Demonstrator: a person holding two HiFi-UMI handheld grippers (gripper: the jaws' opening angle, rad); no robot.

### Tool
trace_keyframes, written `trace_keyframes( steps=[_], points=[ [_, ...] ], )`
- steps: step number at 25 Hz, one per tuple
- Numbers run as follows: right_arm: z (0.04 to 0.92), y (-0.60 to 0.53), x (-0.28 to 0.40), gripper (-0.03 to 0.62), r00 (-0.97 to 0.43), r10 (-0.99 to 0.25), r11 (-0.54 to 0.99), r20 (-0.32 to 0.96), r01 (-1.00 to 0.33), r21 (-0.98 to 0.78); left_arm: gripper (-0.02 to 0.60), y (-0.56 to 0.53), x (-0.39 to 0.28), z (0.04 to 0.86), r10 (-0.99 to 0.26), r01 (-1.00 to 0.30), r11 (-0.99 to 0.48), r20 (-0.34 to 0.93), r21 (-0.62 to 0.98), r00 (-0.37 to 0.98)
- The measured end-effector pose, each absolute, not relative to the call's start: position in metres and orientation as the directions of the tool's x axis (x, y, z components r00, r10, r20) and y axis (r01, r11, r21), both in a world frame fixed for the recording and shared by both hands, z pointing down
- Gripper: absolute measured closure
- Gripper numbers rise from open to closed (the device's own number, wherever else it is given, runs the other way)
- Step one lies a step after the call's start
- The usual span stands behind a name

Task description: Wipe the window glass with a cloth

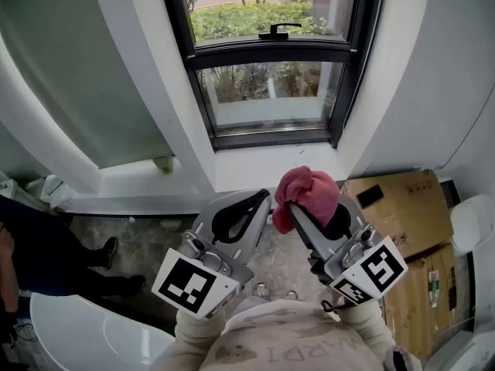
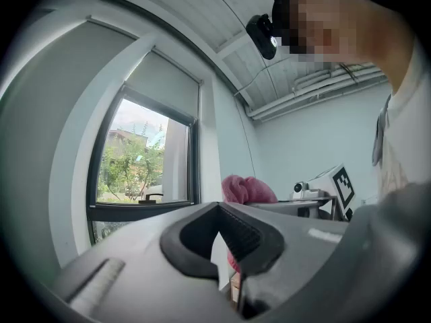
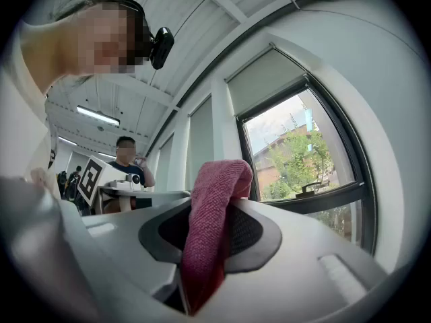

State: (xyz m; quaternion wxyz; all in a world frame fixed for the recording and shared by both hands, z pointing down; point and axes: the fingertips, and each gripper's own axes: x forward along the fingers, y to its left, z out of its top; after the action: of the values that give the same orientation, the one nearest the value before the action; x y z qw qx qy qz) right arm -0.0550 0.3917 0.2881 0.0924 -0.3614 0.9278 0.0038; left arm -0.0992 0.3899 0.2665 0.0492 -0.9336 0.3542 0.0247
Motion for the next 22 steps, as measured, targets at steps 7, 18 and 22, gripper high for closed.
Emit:
trace_keyframes(
  steps=[7, 18, 22],
  points=[
    [0.288, 0.392, -0.057, 0.467, -0.726, -0.669, 0.741, -0.161, -0.669, -0.063, 0.581, 0.391, -0.099, 0.265, -0.654, -0.657, -0.752, -0.068, -0.052, 0.753],
    [0.293, 0.374, -0.094, 0.464, -0.680, -0.713, 0.698, -0.170, -0.712, -0.077, 0.581, 0.368, -0.141, 0.277, -0.615, -0.619, -0.785, -0.094, -0.023, 0.783],
    [0.288, 0.377, -0.077, 0.462, -0.652, -0.743, 0.662, -0.152, -0.749, -0.023, 0.581, 0.367, -0.131, 0.276, -0.593, -0.598, -0.802, -0.111, -0.009, 0.797]
  ],
)
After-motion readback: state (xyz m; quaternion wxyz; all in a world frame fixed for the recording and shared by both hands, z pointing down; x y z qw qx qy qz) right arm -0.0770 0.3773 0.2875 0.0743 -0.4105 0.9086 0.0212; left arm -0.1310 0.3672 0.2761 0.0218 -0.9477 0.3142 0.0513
